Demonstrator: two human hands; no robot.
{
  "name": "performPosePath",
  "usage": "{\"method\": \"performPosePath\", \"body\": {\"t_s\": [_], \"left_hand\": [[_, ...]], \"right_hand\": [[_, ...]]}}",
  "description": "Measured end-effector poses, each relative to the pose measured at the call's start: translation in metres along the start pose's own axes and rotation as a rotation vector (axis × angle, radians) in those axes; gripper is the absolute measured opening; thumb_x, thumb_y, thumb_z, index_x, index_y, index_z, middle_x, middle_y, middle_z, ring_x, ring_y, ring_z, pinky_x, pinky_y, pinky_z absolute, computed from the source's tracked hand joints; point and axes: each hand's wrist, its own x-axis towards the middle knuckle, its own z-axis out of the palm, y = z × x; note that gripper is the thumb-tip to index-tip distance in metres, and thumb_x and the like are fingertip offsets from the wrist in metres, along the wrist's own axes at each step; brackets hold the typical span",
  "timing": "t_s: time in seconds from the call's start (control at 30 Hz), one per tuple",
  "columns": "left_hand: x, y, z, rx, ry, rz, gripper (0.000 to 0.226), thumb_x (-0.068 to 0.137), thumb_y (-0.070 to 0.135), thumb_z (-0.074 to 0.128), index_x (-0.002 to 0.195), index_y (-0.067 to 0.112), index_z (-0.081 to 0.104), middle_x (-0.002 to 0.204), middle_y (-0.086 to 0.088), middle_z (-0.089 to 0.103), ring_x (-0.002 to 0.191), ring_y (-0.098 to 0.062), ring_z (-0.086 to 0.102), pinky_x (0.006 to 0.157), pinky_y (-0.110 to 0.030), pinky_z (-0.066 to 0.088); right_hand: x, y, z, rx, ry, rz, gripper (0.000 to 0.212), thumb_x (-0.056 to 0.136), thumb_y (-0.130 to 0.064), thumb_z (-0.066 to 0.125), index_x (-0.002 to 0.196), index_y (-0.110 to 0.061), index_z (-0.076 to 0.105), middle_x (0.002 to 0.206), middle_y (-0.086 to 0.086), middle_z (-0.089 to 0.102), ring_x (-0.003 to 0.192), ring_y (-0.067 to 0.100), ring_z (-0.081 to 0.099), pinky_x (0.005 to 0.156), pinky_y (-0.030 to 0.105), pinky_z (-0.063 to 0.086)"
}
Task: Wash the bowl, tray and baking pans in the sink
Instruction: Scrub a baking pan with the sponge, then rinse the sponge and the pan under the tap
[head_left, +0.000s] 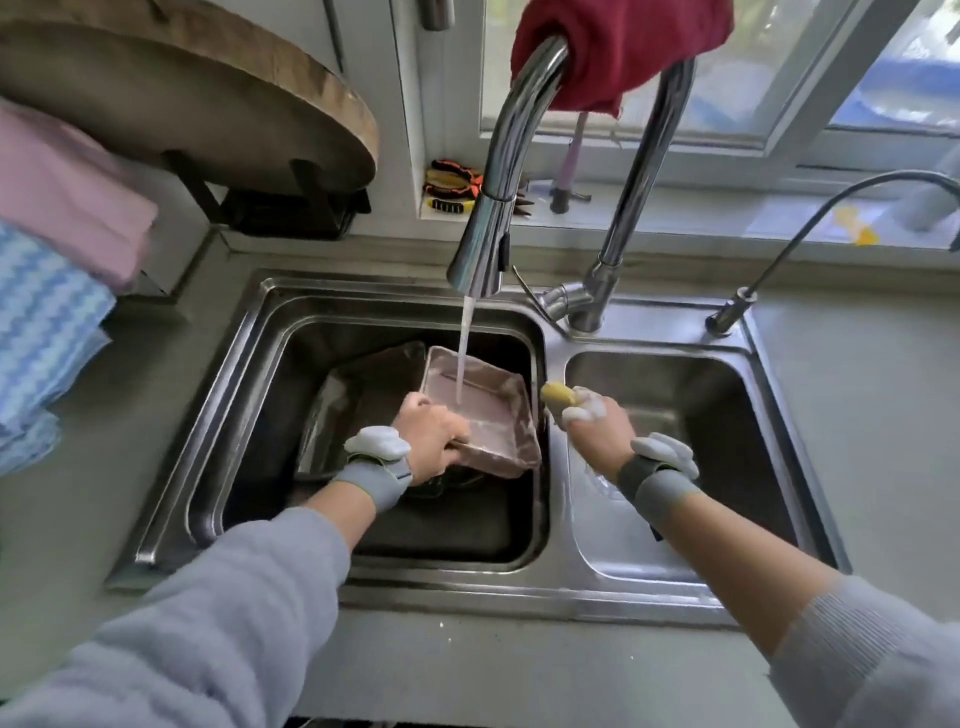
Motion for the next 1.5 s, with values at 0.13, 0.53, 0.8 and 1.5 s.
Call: {"method": "performPosePath", "body": {"t_s": [0.13,0.53,0.8,1.5], "left_hand": [[0.011,-0.009,0.028,0.014,-0.089,-0.065,0.019,0.091,0.036,0.056,0.103,0.027,0.068,0.109,0.009,0.064,0.120,-0.012,0.045,0.118,-0.047,0.005],[0.008,-0.007,0.069,-0.203,-0.418,-0.188,0.039,0.092,0.024,0.057,0.129,0.016,0.057,0.139,-0.007,0.048,0.135,-0.025,0.036,0.113,-0.040,0.024],[0.023,-0.003,-0.015,-1.448,-0.055,-0.664,0.021,0.098,0.022,0.048,0.111,0.013,0.061,0.099,-0.008,0.061,0.093,-0.021,0.057,0.072,-0.025,0.043],[0.055,-0.009,-0.037,-1.866,-0.021,-0.782,0.057,0.082,0.067,0.050,0.128,0.034,0.052,0.128,-0.005,0.060,0.113,-0.023,0.058,0.085,-0.042,0.054]], "right_hand": [[0.001,0.010,0.015,0.031,0.037,0.066,0.015,0.064,-0.024,0.032,0.065,-0.036,0.041,0.071,-0.014,0.048,0.078,0.022,0.050,0.046,0.015,0.032],[0.021,0.012,0.035,0.023,0.007,-0.054,0.026,0.080,-0.016,0.039,0.093,-0.024,0.060,0.095,-0.009,0.058,0.089,0.021,0.053,0.074,0.030,0.040],[0.036,-0.035,0.052,-0.348,-0.323,-0.269,0.067,0.081,-0.029,0.034,0.146,-0.014,0.034,0.153,0.003,0.030,0.141,0.021,0.028,0.111,0.035,0.031],[0.107,-0.102,0.082,0.988,-0.415,0.389,0.037,0.088,-0.059,0.046,0.095,-0.023,0.045,0.092,0.006,0.050,0.083,0.021,0.052,0.068,0.033,0.042]]}}
